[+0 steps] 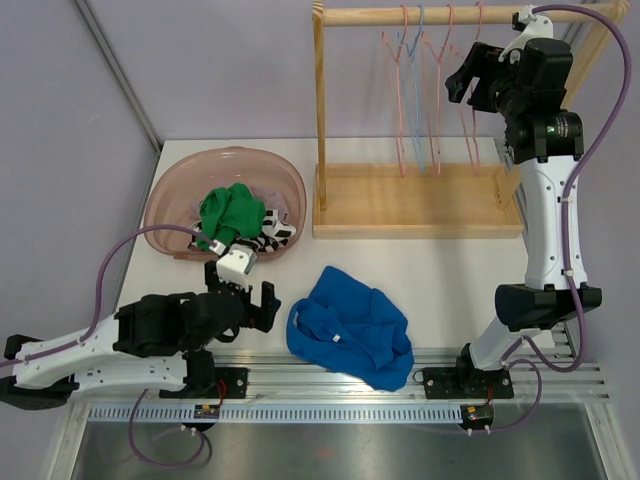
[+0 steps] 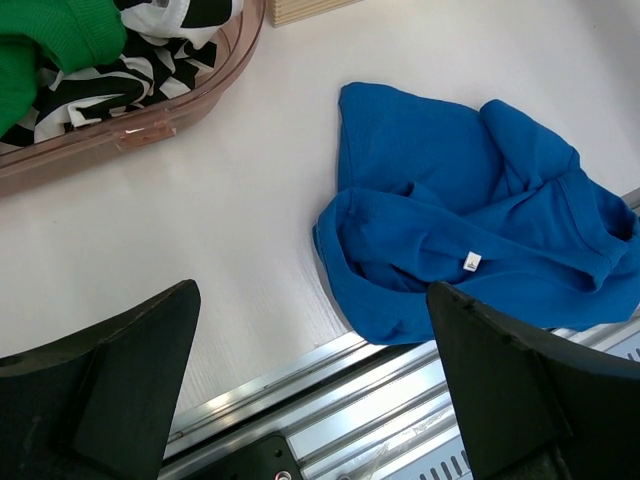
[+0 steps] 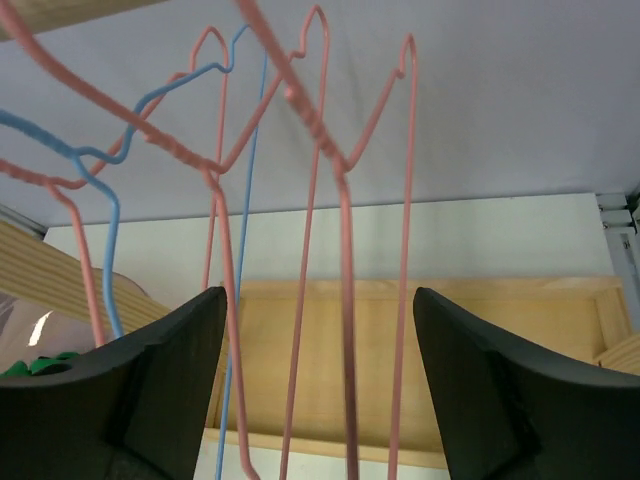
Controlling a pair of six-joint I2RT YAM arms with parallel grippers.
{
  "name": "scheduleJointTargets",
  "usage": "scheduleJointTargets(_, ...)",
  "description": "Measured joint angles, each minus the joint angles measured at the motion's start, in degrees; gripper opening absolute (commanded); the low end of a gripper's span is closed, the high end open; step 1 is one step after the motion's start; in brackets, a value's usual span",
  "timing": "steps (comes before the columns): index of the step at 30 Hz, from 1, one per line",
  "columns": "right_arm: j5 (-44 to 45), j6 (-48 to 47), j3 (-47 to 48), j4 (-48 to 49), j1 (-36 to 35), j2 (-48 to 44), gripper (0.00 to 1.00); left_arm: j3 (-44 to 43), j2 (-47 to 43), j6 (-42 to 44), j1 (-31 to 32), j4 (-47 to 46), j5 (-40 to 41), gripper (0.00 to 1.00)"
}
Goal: Remove the tank top from the hanger
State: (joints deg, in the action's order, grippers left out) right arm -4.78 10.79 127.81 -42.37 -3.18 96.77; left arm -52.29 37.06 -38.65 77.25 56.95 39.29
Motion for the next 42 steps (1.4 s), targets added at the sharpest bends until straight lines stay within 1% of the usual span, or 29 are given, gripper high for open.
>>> scheduleJointTargets(1,-0.3,0.0,-0.2,0.0,0.0,-0.5,0.94,0.0,0.3,0.0,0.0,0.0,0.0,0.99)
scheduleJointTargets(2,-0.5,-0.4,-0.4,-0.2,-0.1,-1.1,0.99,-0.1,0.8,0.0,0.0,0.0,0.1,0.99)
scheduleJointTargets(5,-0.2,-0.7,-2.9,-0.3,-0.1,-5.4,0.99,-0.9,3.6,0.8,0.0,-0.8,0.1,0.99)
scheduleJointTargets(7,0.9,-0.7,-6.1,-0.4,-0.1,-10.3,0.99,-2.1,6.6,1.8,0.1,-2.1,0.1,0.99)
scheduleJointTargets(14,5.8,-0.3,-21.0,2.5,-0.1,-32.8,0.99,-8.6,19.9,6.1,0.2,-9.8,-0.9,0.99)
scheduleJointTargets(17,5.5,0.6,-25.7,2.7,-0.1,-39.8,0.99,-10.3,24.3,7.5,0.3,-13.5,-2.4,0.99)
scheduleJointTargets(20,2.2,1.3,-32.7,2.6,-0.1,-45.6,0.99,-10.6,28.1,8.8,0.3,-17.2,-4.5,0.99)
scheduleJointTargets(25,-2.0,1.6,-45.4,-1.4,-0.1,-50.4,0.99,-10.6,33.2,9.7,0.5,-21.3,-7.5,0.99)
scheduleJointTargets(30,-2.5,1.4,-54.4,-7.6,-0.1,-53.7,0.99,-8.9,36.8,9.7,0.7,-25.9,-10.2,0.99)
scheduleJointTargets(32,-3.0,1.4,-56.4,-10.4,-0.1,-55.6,0.99,-8.1,38.7,9.7,0.8,-27.3,-11.3,0.99)
scheduleJointTargets(36,-4.6,1.4,-58.1,-12.8,-0.1,-59.4,0.99,-7.9,44.0,9.6,0.8,-29.6,-13.6,0.99)
scheduleJointTargets(42,-7.6,1.4,-58.4,-14.8,-0.1,-64.5,0.99,-7.0,50.4,8.6,0.9,-32.3,-15.9,0.99)
